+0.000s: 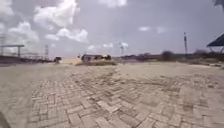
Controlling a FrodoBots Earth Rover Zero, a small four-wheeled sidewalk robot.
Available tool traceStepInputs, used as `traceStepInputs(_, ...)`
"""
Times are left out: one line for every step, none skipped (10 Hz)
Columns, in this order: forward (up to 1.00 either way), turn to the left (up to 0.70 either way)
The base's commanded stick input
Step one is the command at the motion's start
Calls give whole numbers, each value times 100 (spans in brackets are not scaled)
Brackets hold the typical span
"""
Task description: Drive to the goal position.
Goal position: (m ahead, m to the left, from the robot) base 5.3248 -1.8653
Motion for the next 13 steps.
traceStepInputs(70,-14)
traceStepInputs(70,-14)
traceStepInputs(70,-14)
traceStepInputs(70,-13)
traceStepInputs(70,-9)
traceStepInputs(70,0)
traceStepInputs(70,0)
traceStepInputs(70,0)
traceStepInputs(70,0)
traceStepInputs(70,0)
traceStepInputs(70,-2)
traceStepInputs(70,-8)
traceStepInputs(70,-14)
